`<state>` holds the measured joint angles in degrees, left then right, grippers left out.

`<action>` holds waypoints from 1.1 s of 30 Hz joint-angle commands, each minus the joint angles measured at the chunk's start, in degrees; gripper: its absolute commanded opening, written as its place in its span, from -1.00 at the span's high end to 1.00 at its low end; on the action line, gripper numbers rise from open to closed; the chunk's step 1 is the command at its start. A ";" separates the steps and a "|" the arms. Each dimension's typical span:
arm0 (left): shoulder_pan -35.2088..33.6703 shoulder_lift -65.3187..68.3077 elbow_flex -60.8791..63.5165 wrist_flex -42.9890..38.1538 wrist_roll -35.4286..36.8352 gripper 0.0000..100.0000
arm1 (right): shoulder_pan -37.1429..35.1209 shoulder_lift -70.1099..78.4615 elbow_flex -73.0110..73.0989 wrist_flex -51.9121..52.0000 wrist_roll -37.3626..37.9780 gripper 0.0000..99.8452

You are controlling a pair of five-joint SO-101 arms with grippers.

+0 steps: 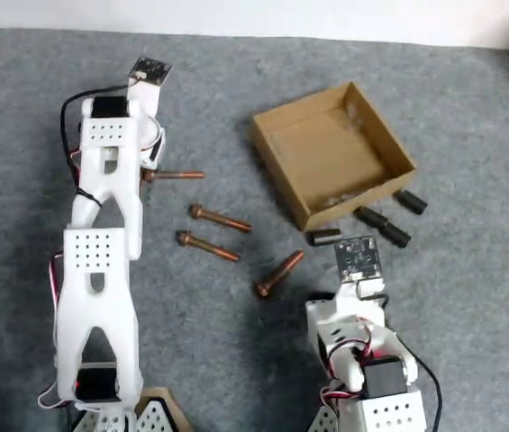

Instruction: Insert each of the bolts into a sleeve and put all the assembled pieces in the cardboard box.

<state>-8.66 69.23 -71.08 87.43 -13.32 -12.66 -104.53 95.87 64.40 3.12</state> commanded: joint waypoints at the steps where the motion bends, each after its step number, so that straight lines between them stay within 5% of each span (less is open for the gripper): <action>1: -0.40 1.36 -3.56 4.75 0.70 0.96 | 3.74 -0.75 8.04 -7.96 10.73 0.99; 8: -2.33 1.19 -7.52 12.84 6.07 0.99 | 7.25 -0.75 8.04 -17.10 35.43 0.99; 19: -6.99 -5.41 2.07 13.71 8.35 0.99 | 14.11 2.68 -5.23 -7.78 33.49 0.98; 33: -1.71 -35.38 33.01 13.45 8.44 0.99 | 14.02 59.74 -43.65 -11.12 38.77 0.98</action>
<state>-11.21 41.36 -40.13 100.00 -5.32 0.62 -55.74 61.93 54.37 39.16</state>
